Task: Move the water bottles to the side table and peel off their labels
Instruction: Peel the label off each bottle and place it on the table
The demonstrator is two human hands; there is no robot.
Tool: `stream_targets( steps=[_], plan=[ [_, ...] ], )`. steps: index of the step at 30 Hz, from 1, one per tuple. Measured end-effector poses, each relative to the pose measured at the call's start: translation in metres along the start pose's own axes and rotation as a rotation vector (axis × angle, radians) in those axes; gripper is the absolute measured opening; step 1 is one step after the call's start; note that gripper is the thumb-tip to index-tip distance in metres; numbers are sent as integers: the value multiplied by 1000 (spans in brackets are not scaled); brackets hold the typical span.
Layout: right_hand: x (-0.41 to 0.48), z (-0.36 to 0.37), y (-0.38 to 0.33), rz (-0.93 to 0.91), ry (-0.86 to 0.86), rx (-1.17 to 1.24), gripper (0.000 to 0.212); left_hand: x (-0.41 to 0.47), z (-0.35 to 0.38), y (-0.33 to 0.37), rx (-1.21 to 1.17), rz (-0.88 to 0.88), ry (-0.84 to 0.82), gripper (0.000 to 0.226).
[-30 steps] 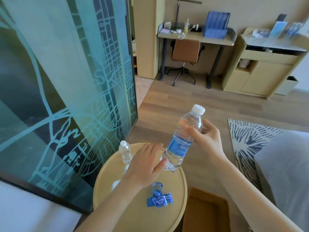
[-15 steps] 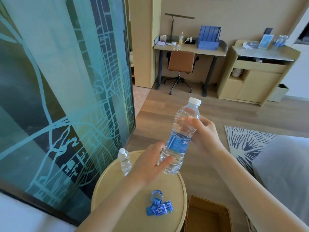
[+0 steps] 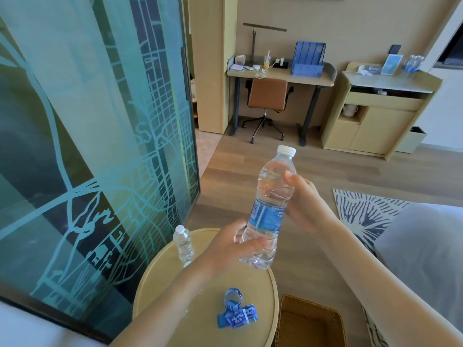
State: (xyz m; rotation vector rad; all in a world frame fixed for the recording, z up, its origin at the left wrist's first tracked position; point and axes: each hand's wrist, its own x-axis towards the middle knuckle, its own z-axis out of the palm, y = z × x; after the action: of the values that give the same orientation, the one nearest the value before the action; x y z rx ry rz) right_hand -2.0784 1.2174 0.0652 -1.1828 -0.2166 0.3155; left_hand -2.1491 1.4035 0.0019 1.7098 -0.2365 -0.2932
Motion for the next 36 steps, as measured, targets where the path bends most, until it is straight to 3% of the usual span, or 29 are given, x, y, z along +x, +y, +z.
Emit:
stream_targets(
  steps=[5,20,25,28,33,36],
  plan=[
    [0,-2,3,16,21,14,44,0,0,3,23,3,9,35],
    [-11,-5,12,11,48,-211,58,-11,0,7,-42,8,48,26],
    [-17,-6,20,-21,117,-240,48,-12,0,-1,-15,-20,38,20],
    [-20,-5,21,-34,138,-219,49,-12,-2,0,47,-41,16,29],
    [-23,-4,21,-62,188,-282,60,-11,-3,8,78,68,221,50],
    [-26,-4,22,-77,196,-292,56,-10,1,13,165,156,317,41]
  ],
)
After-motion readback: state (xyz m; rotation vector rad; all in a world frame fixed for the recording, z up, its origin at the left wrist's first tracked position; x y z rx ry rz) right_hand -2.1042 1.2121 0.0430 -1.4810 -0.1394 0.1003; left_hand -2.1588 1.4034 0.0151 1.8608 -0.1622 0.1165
